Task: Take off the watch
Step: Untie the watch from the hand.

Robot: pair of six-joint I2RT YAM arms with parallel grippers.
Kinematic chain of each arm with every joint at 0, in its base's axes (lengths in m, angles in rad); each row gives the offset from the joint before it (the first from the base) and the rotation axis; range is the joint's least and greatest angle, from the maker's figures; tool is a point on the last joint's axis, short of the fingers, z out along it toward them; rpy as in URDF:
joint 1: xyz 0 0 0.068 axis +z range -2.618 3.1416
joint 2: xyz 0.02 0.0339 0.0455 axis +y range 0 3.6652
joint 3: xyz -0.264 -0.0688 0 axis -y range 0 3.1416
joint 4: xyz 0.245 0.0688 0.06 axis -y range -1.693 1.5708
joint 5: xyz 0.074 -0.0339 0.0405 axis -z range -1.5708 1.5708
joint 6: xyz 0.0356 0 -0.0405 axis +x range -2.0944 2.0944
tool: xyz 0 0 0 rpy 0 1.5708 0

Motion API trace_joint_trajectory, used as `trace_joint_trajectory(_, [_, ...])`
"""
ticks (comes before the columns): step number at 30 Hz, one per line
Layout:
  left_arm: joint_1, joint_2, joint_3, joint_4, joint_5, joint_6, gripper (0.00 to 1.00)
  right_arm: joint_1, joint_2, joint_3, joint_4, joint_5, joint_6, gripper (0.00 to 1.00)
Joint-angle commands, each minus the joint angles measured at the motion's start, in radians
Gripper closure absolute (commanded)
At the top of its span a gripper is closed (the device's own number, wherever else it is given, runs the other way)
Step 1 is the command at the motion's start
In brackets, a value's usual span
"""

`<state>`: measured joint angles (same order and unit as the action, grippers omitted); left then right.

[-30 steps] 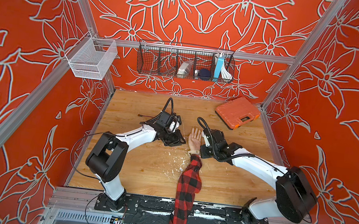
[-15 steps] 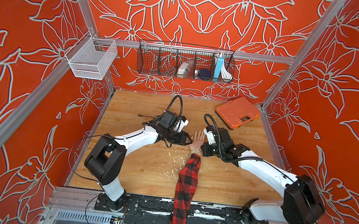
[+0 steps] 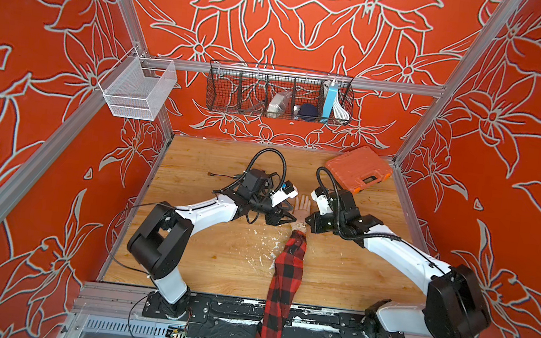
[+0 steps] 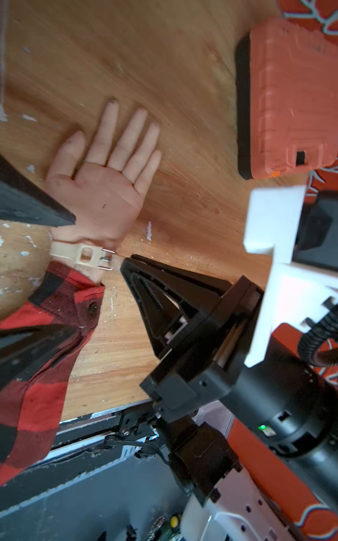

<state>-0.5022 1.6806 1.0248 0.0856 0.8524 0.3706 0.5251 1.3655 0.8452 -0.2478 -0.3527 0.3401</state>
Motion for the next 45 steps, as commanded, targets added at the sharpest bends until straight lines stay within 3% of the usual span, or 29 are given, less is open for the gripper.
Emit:
trace_joint_trajectory(1, [-0.01, 0.07, 0.017, 0.065, 0.103, 0.116, 0.46, -0.015, -0.02, 0.022, 0.07, -0.066, -0.027, 1.0])
trace_joint_trajectory(8, [-0.033, 0.151, 0.003, 0.203, 0.115, 0.121, 0.53, -0.046, -0.022, 0.022, 0.079, -0.117, -0.041, 1.0])
trace_joint_trajectory(15, [-0.042, 0.191, 0.085, 0.059, 0.085, 0.255, 0.56, -0.062, -0.02, 0.026, 0.082, -0.158, -0.062, 1.0])
trace_joint_trajectory(21, [-0.077, 0.232, 0.149, -0.043, 0.015, 0.347, 0.64, -0.065, -0.017, 0.03, 0.089, -0.174, -0.061, 1.0])
trace_joint_trajectory(40, [-0.079, 0.205, 0.097, 0.006, -0.005, 0.364, 0.66, -0.074, -0.035, 0.032, 0.088, -0.176, -0.053, 1.0])
trace_joint_trajectory(45, [-0.079, 0.204, 0.092, 0.021, -0.015, 0.356, 0.7, -0.074, -0.038, 0.029, 0.09, -0.18, -0.052, 1.0])
